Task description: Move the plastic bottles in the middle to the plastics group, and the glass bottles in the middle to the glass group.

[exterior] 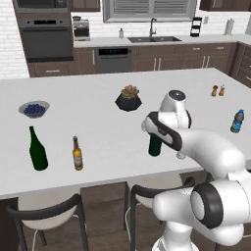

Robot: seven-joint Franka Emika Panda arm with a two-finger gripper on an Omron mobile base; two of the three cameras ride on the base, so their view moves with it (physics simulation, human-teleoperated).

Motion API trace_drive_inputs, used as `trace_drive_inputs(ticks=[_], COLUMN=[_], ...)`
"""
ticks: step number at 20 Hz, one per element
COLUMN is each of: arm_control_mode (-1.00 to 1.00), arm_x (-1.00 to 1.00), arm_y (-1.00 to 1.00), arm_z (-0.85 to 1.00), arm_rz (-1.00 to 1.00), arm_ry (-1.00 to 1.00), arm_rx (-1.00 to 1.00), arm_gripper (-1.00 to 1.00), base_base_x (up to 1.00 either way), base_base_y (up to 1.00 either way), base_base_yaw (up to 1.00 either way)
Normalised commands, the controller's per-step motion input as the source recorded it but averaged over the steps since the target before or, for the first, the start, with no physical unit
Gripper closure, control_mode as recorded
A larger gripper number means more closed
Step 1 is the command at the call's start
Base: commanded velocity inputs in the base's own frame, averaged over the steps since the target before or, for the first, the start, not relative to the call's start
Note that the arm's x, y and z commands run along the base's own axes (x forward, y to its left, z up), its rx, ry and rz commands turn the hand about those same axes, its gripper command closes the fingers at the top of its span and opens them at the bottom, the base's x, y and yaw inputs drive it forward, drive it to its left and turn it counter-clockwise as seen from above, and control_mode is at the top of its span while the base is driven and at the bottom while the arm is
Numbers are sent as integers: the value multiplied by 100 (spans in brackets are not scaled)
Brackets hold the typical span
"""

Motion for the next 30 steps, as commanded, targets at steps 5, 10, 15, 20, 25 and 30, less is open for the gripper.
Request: trace_drive_inputs(ticks=[5, 10, 15, 20, 25, 30], arm_control_mode=[-100, -100, -100, -100, -100, -100], arm_x=[0, 6, 1, 0, 0, 4], arm_y=[100, 100, 96, 72, 41, 3], arm_z=[6, 8, 8, 0, 0, 1], arm_rz=[23, 33, 41, 32, 12, 0], arm_ry=[-6, 0, 0, -6, -14, -3], arm_rx=[0, 0, 0, 0, -4, -13], arm_gripper=[100, 100, 100, 100, 100, 100], base_base_x=[0, 0, 0, 0, 0, 0], base_base_y=[0, 0, 0, 0, 0, 0], base_base_yaw=[0, 0, 0, 0, 0, 0])
